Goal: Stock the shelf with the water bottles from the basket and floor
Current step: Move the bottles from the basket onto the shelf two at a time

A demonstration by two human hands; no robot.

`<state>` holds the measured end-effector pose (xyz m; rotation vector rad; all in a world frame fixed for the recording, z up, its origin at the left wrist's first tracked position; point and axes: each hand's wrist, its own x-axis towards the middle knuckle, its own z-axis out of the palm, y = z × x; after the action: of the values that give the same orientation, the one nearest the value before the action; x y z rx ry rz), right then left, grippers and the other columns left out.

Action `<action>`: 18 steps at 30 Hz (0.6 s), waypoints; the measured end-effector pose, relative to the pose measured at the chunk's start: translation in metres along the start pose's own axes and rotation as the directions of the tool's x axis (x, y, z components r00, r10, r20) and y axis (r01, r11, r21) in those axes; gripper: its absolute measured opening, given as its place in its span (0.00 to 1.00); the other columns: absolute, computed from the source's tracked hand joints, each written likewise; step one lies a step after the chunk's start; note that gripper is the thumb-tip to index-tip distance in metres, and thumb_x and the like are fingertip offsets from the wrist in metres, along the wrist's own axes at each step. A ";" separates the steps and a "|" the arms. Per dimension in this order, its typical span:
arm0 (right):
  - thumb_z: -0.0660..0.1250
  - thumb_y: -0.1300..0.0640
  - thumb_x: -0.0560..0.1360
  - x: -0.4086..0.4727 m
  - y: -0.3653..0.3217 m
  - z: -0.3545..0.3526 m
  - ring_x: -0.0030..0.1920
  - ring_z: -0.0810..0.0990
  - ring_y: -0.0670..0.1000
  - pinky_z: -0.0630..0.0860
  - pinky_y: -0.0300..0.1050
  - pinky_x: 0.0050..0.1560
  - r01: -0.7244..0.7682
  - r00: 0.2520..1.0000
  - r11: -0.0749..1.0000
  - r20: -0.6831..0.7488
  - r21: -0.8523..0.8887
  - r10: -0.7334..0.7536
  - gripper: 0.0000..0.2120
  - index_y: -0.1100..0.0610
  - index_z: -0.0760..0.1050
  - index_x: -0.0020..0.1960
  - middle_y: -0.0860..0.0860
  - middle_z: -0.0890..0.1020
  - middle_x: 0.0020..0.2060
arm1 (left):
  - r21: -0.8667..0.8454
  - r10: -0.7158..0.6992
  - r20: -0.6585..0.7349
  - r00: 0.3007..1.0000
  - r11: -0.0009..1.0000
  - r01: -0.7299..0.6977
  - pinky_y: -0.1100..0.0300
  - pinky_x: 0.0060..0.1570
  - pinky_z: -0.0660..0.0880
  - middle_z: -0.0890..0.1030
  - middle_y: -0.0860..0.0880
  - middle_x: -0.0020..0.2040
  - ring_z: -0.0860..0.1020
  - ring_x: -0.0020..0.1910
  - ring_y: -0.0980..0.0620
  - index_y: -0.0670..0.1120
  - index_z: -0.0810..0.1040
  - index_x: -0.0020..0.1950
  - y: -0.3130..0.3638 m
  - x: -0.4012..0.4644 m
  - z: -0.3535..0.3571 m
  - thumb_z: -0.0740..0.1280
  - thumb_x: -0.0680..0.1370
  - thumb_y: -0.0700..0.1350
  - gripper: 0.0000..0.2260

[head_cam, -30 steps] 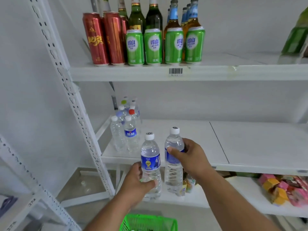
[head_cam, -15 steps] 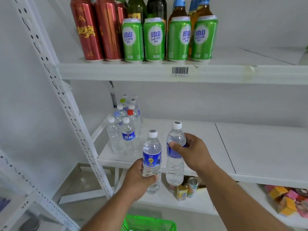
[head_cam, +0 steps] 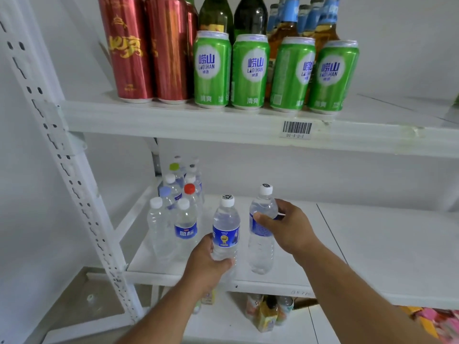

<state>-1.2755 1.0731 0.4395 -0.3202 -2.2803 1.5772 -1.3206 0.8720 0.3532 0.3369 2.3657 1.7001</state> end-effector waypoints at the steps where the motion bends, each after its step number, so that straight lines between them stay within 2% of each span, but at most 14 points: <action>1: 0.76 0.51 0.71 0.006 0.001 0.001 0.41 0.83 0.42 0.76 0.34 0.40 -0.007 1.000 1.000 -0.004 0.007 0.007 0.08 0.44 0.82 0.49 0.40 0.85 0.41 | 0.005 -0.001 -0.001 1.000 1.000 0.001 0.80 0.35 0.70 0.80 0.71 0.46 0.76 0.46 0.74 0.60 0.74 0.53 0.000 0.008 0.000 0.77 0.67 0.47 0.19; 3: 0.76 0.51 0.71 0.021 0.007 0.003 0.41 0.83 0.43 0.78 0.38 0.42 -0.015 1.000 1.000 -0.001 -0.003 0.015 0.08 0.43 0.82 0.49 0.41 0.85 0.41 | 0.010 -0.009 -0.007 1.000 1.000 0.009 0.78 0.35 0.70 0.81 0.68 0.47 0.74 0.46 0.77 0.61 0.74 0.53 -0.002 0.024 0.002 0.77 0.67 0.47 0.21; 6: 0.76 0.51 0.71 0.046 0.018 0.006 0.43 0.84 0.46 0.80 0.42 0.46 -0.021 1.000 1.000 0.018 -0.012 0.021 0.08 0.44 0.82 0.49 0.42 0.85 0.41 | 0.009 -0.044 -0.020 0.999 0.999 0.045 0.76 0.36 0.69 0.79 0.69 0.47 0.73 0.45 0.79 0.64 0.73 0.54 -0.005 0.048 0.007 0.78 0.67 0.47 0.22; 11: 0.77 0.52 0.70 0.091 0.037 0.012 0.43 0.84 0.46 0.79 0.39 0.45 -0.032 0.997 0.999 0.076 -0.005 0.032 0.10 0.46 0.82 0.51 0.43 0.86 0.42 | -0.021 -0.082 -0.063 0.995 0.997 0.081 0.80 0.30 0.69 0.78 0.74 0.42 0.71 0.42 0.82 0.65 0.71 0.50 -0.014 0.088 0.021 0.77 0.68 0.44 0.22; 13: 0.77 0.53 0.70 0.110 0.045 0.015 0.43 0.84 0.46 0.79 0.39 0.45 -0.046 0.995 0.999 0.091 -0.008 0.047 0.10 0.46 0.82 0.50 0.44 0.86 0.41 | -0.021 -0.102 -0.109 0.989 0.995 0.100 0.77 0.34 0.69 0.75 0.70 0.44 0.73 0.42 0.78 0.65 0.70 0.51 -0.015 0.103 0.026 0.77 0.68 0.45 0.22; 15: 0.77 0.53 0.70 0.130 0.052 0.017 0.42 0.84 0.44 0.78 0.37 0.43 -0.050 0.993 0.999 0.109 -0.014 0.051 0.10 0.45 0.82 0.50 0.43 0.86 0.40 | -0.012 -0.100 -0.137 0.986 0.995 0.099 0.72 0.43 0.69 0.73 0.69 0.48 0.73 0.45 0.72 0.65 0.68 0.55 -0.017 0.120 0.031 0.77 0.68 0.46 0.25; 18: 0.76 0.54 0.70 0.159 0.062 0.025 0.39 0.84 0.43 0.76 0.33 0.38 -0.051 0.990 0.998 0.131 -0.035 0.055 0.08 0.46 0.83 0.48 0.43 0.86 0.39 | -0.032 -0.068 -0.196 0.978 0.997 0.063 0.69 0.42 0.69 0.76 0.65 0.50 0.74 0.48 0.68 0.64 0.70 0.55 -0.023 0.148 0.039 0.76 0.68 0.44 0.24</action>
<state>-1.4315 1.1336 0.3984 -0.2948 -2.4171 1.6347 -1.4516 0.9448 0.3135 0.0871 2.4581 1.8073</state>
